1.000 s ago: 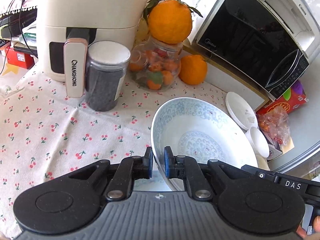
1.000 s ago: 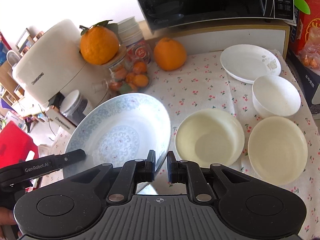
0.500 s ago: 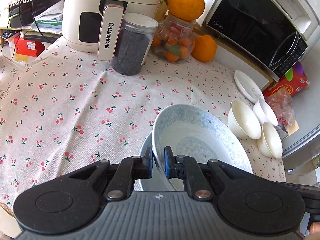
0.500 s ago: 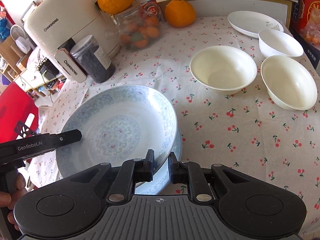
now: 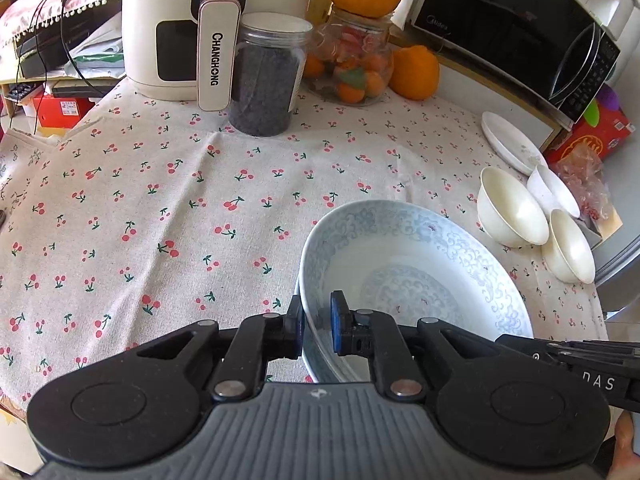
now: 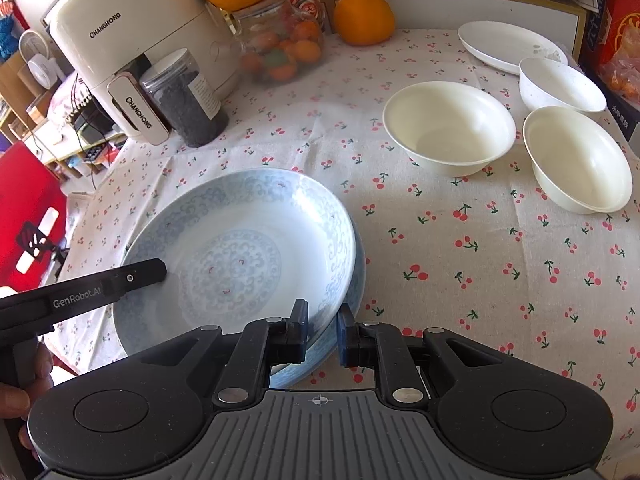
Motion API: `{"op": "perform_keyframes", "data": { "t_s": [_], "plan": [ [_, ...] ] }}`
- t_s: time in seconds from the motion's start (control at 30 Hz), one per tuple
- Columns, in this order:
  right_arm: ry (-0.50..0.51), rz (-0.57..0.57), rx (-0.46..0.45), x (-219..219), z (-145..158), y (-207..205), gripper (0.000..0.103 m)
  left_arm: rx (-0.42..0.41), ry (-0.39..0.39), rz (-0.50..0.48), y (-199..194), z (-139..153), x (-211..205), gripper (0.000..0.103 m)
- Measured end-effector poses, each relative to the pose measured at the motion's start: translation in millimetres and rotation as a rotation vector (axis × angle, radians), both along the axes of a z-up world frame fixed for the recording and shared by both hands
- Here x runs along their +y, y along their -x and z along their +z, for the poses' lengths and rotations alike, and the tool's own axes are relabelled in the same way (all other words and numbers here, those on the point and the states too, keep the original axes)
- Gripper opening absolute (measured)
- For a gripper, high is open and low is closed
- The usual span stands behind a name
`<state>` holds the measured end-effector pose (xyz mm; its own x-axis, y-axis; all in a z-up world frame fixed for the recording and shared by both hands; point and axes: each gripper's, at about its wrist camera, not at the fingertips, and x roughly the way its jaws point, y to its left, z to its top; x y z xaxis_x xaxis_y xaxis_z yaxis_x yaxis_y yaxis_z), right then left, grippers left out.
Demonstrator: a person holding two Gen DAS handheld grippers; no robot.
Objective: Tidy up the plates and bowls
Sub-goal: 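Lower the blue plate onto the other blue plate and open both grippers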
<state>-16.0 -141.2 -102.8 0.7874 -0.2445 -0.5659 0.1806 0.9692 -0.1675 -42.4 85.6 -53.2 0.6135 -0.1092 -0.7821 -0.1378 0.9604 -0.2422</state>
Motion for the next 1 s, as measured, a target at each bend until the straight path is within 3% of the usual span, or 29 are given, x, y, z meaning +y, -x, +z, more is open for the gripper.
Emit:
{"op": "perform_keyframes", "data": {
  "t_s": [0.53, 1.0],
  "plan": [
    [0.027, -0.012, 0.001, 5.1, -1.6, -0.2, 0.016, -0.001, -0.074, -0.023, -2.1, 0.8, -5.6, 0.014],
    [0.125, -0.009, 0.002, 15.5, -7.0, 1.9, 0.018, 0.002, -0.162, -0.046, 1.3, -1.8, -16.4, 0.016]
  ]
}}
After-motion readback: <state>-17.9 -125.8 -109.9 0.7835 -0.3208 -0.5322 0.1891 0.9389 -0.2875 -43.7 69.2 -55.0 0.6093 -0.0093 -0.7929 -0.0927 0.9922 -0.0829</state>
